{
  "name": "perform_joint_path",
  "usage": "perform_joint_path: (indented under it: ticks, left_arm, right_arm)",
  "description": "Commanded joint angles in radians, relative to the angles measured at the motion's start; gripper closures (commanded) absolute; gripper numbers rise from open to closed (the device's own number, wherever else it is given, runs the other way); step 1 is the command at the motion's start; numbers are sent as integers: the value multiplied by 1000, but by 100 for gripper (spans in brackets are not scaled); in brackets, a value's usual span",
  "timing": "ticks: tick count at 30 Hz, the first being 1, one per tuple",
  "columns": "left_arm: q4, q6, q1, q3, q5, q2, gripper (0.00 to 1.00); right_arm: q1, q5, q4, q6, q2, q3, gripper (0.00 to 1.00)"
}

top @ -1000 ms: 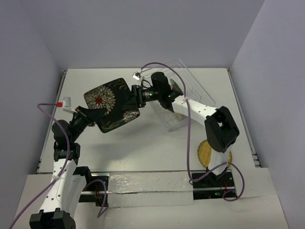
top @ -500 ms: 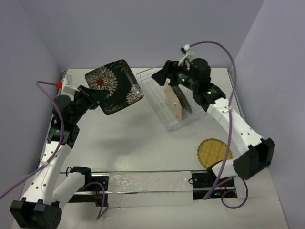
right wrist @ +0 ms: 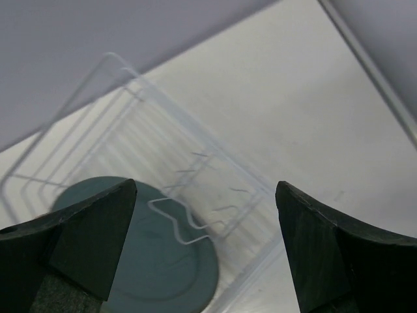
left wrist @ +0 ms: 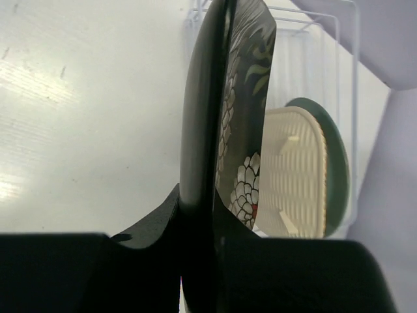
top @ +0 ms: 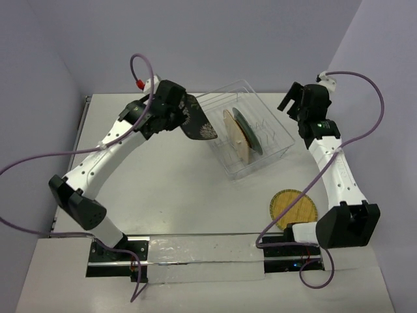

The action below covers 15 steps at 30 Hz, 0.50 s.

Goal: Load the plates into the dish rack

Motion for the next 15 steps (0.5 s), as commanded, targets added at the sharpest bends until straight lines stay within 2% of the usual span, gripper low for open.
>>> perform_joint_path:
  ticks: [1,9,15]
  left_arm:
    - [-193,-124,-52,276,-203,78,100]
    - [-299,-102,-127,504,-252,266,100]
    - [-282,-47,-155,548,-241,327,100]
  right_arm:
    - [-66,46,-27,-20,88,5,6]
    - [-119,-14,-38,-22,257,31,6]
    - [-175,-85,-37,5,345,58,7]
